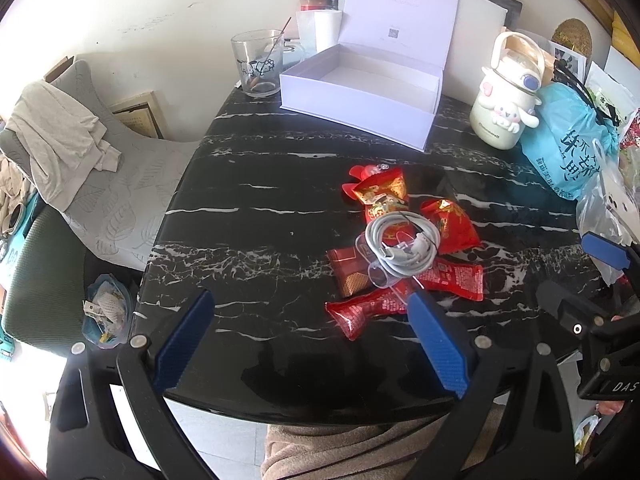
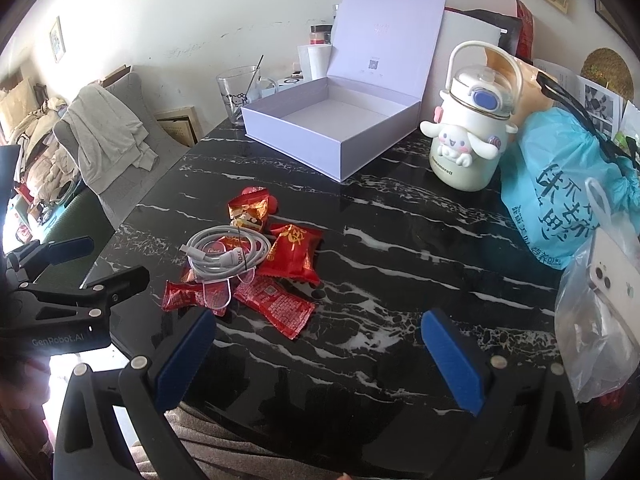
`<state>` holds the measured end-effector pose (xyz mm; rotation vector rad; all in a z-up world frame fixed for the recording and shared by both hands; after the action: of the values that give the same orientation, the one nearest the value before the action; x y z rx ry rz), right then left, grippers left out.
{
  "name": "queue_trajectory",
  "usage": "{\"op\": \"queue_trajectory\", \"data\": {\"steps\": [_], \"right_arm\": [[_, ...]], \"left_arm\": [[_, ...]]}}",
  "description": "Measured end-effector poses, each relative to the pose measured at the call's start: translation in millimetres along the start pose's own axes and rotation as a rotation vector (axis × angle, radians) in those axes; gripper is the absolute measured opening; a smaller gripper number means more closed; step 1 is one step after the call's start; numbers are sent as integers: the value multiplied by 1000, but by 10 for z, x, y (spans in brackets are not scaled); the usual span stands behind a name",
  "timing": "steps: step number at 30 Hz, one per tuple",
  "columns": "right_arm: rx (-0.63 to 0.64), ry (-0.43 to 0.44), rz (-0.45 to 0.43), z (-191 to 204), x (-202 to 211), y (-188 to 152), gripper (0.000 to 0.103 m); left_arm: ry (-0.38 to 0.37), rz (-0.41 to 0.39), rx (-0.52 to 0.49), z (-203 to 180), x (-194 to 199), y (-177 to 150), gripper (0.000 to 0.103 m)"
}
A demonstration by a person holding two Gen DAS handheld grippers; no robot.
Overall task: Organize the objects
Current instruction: 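Move the right tool toward the pile of red candies, then lower the right tool onto a small red candy and close its fingers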
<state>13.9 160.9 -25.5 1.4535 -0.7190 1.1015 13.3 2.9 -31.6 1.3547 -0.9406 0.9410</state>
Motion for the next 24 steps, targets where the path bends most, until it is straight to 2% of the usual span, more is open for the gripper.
{"op": "queue_trajectory", "data": {"steps": [13, 24], "right_arm": [[37, 58, 41, 19, -383, -65, 102], [153, 97, 57, 122, -725, 25, 90]], "left_arm": [[-45, 33, -55, -103, -249, -52, 97], [-114, 102, -105, -167, -546, -28, 81]]}}
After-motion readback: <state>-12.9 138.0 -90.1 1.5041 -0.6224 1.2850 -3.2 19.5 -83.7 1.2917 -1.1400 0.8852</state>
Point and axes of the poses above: each gripper's, at about its wrist camera, not at the fingertips, and x roughly against the way its jaws point, z to its left, y to its top, the point moved 5 cm from there along -x, roughly the way its jaws point, and after that the axes turned 14 degrees about z, right-handed, at the moved point
